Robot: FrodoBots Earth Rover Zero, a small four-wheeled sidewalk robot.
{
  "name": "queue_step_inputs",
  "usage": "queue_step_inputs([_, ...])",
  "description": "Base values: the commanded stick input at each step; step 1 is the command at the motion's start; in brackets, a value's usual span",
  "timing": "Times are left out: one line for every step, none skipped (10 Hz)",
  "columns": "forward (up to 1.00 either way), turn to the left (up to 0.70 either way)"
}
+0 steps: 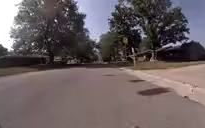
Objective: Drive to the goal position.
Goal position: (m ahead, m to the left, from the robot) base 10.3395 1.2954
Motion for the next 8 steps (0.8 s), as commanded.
queue_step_inputs([0.66,0.03])
queue_step_inputs([0.66,0.03])
queue_step_inputs([0.66,0.03])
queue_step_inputs([0.66,0.03])
queue_step_inputs([0.66,0.03])
queue_step_inputs([0.66,0.03])
queue_step_inputs([0.66,0.03])
queue_step_inputs([0.66,0.03])
